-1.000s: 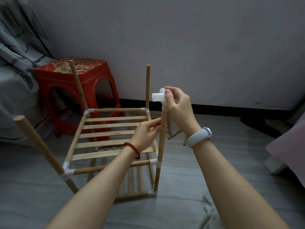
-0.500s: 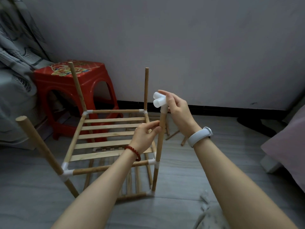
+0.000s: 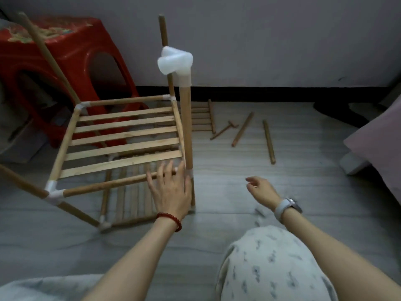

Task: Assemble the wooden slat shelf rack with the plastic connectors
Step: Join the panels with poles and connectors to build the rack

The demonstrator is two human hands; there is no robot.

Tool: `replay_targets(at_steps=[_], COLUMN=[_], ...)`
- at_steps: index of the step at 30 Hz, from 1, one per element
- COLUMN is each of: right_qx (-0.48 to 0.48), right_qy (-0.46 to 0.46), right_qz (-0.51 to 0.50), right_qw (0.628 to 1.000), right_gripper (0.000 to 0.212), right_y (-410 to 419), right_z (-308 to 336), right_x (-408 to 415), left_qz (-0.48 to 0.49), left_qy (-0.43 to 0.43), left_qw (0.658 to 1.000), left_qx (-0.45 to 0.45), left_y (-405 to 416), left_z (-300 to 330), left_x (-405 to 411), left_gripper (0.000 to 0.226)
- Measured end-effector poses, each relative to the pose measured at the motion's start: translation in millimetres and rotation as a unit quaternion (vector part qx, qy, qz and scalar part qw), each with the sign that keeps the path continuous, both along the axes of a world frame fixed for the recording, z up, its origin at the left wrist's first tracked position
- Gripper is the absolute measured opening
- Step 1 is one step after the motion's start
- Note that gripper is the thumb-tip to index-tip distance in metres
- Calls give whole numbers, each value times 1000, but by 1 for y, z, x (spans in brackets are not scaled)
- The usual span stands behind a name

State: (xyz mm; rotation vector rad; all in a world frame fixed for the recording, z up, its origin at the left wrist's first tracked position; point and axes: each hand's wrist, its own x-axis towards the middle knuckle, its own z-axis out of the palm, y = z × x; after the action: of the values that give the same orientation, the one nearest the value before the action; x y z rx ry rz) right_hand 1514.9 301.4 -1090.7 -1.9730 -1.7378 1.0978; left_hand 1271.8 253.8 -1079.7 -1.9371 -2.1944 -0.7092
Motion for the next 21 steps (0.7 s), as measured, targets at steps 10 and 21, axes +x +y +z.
replay_targets(at_steps=[10, 21], right_qx=[-141, -2], right_qy=[-191, -221], right_qz=[6, 80], right_qw=[971, 972], right_gripper=[57, 34], right_y=[2, 0], right_z=[-149, -143], right_x=[32, -3], left_qz=[41, 58], left_qy=[123, 163], left_qw=[981, 981], left_qx=[141, 83], left_y=[28, 24], left_z=[-50, -52], left_x=[0, -2], left_gripper=[44, 55])
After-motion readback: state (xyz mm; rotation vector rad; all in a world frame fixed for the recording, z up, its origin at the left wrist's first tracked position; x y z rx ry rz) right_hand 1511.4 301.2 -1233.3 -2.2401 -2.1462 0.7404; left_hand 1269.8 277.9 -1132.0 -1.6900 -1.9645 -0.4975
